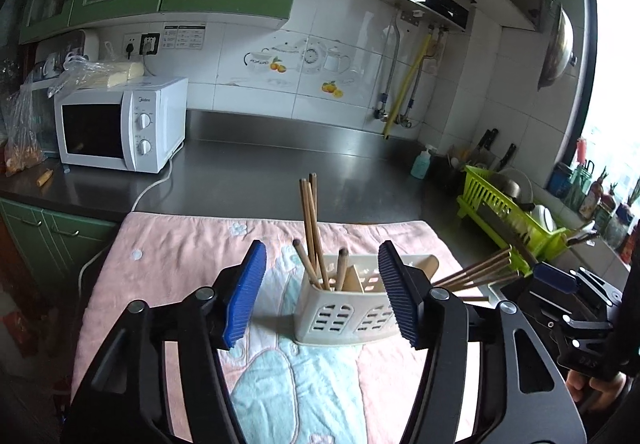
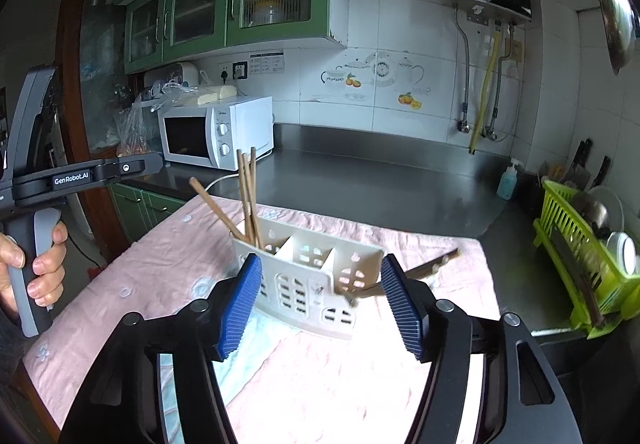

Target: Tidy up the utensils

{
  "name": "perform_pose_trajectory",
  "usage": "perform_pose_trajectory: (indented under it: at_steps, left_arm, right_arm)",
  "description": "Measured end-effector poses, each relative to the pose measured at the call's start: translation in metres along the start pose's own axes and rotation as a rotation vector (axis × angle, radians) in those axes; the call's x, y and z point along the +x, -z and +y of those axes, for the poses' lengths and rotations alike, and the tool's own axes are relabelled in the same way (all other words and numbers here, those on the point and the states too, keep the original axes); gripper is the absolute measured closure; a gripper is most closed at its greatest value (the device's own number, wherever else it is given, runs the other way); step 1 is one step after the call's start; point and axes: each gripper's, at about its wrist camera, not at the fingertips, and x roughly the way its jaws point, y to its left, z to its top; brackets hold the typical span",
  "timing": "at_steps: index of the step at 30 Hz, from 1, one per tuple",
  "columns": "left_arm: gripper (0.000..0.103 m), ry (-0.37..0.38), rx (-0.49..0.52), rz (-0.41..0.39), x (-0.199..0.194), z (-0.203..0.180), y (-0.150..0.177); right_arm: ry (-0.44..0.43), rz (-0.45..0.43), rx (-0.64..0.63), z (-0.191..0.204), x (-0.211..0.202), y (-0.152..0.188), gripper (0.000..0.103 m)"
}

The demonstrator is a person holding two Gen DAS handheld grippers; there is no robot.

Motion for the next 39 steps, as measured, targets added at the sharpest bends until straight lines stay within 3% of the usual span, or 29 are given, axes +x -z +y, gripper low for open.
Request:
perform_pose_trajectory:
  at_steps: [9,12,19,27,35,39]
  left_arm:
    - [0.006,-0.058,0.054,-0.003,-0.028,-0.001,0.05]
    - [0.005,-0.052,0.062,0.006,-0.034,0.0,0.066]
    - [0.005,-0.12,0.093,0.036,-0.047,-0.001,0.104]
    - [0.005,-0.15,0.097,0.015,-0.069,-0.003,0.137]
    - [0.005,-0.131,0.053,0.017,-0.085,0.004,0.157]
    - [0.005,-0.183,0.075,0.016,-0.09,0.004,0.164]
  right_arm:
    - [0.018,0.024,0.006,0.026,-0.007,0.046,0.02]
    - [0.023,0.032,0.02,0.03,-0.01,0.061,0.017]
    - [0.019,0.061,0.063,0.036,-0.014,0.092,0.014]
    - [0.021,0.076,0.115,0.04,-0.021,0.113,0.012]
    - [0.032,0.086,0.153,0.039,-0.028,0.126,0.011]
    - [0.049,0.084,0.155,0.038,-0.031,0.129,0.01]
